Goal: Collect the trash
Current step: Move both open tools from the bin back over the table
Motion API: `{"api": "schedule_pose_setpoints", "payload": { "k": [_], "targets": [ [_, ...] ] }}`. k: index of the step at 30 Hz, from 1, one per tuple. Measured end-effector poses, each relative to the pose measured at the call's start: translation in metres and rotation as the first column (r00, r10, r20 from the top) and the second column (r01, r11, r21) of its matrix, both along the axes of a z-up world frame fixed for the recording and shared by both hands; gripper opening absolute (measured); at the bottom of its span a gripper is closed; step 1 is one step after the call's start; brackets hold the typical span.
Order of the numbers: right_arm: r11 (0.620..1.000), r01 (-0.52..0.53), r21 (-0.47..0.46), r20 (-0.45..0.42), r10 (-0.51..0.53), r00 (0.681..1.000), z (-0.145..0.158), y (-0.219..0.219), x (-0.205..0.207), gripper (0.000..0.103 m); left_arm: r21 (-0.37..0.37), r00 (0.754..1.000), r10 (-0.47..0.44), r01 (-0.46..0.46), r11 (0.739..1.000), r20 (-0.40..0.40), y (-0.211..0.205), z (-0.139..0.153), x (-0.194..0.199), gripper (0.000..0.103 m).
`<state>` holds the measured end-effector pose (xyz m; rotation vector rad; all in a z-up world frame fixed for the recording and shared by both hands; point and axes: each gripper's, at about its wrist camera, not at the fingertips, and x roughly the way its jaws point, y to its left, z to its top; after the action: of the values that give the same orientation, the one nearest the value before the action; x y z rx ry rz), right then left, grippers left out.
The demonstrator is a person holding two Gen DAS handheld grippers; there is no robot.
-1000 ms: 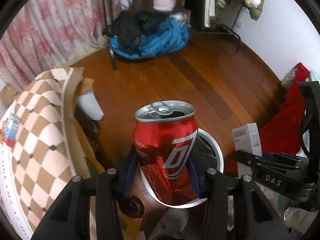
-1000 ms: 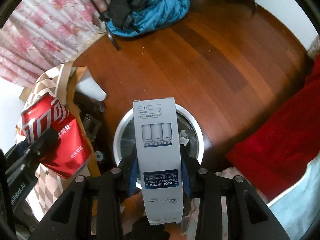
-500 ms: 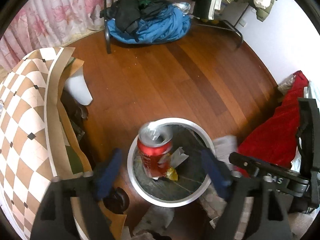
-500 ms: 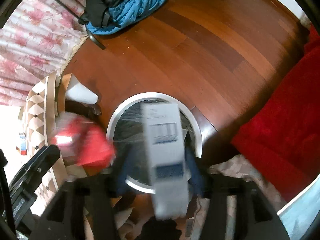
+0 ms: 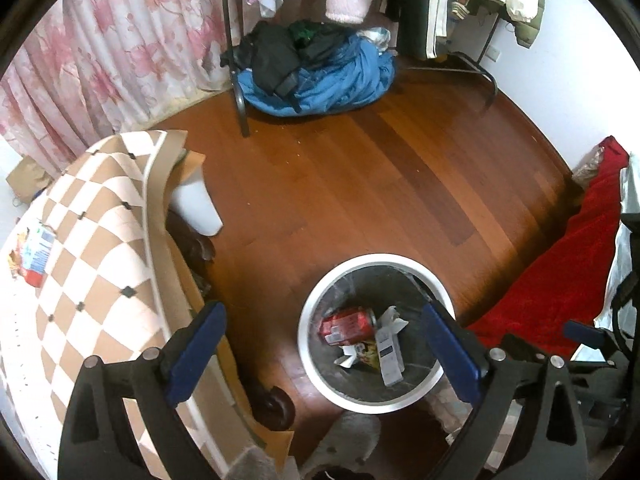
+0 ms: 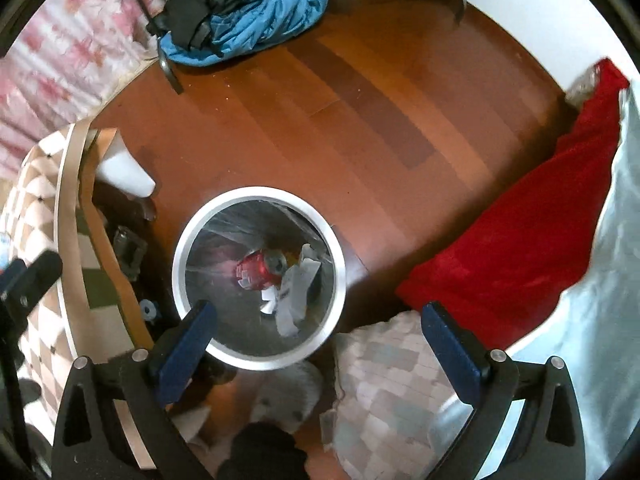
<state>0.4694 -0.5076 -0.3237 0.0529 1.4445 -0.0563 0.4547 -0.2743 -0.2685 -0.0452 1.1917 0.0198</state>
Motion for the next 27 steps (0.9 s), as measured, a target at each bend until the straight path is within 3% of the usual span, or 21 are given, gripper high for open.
{"api": "schedule_pose_setpoints", "payload": {
  "k": [8, 18, 21, 27],
  "targets": [
    [1.0, -0.022, -0.017, 0.04, 0.022, 0.999, 0.044, 0.007, -0.024, 0.103, 0.013, 0.999, -0.009, 0.009, 1.0, 0.043, 0.005, 0.034, -0.02, 0.1],
    [1.0, -0.009, -0.017, 0.156, 0.012, 0.988, 0.129, 0.009, -0.062, 0.103, -0.005, 0.992, -0.029, 0.029, 1.0, 0.123, 0.009, 0.094, -0.057, 0.1],
    [1.0, 0.002, 0.015, 0.199, -0.005, 0.98, 0.157, 0.013, -0.074, 0.103, -0.004, 0.99, -0.005, 0.006, 1.0, 0.14, 0.024, 0.112, -0.067, 0.1],
    [0.996, -0.032, 0.082, 0.283, 0.008, 0.959, 0.207, 0.048, -0.087, 0.103, -0.022, 0.975, 0.136, -0.135, 0.991, 0.176, 0.099, 0.143, -0.086, 0.1]
  ]
}}
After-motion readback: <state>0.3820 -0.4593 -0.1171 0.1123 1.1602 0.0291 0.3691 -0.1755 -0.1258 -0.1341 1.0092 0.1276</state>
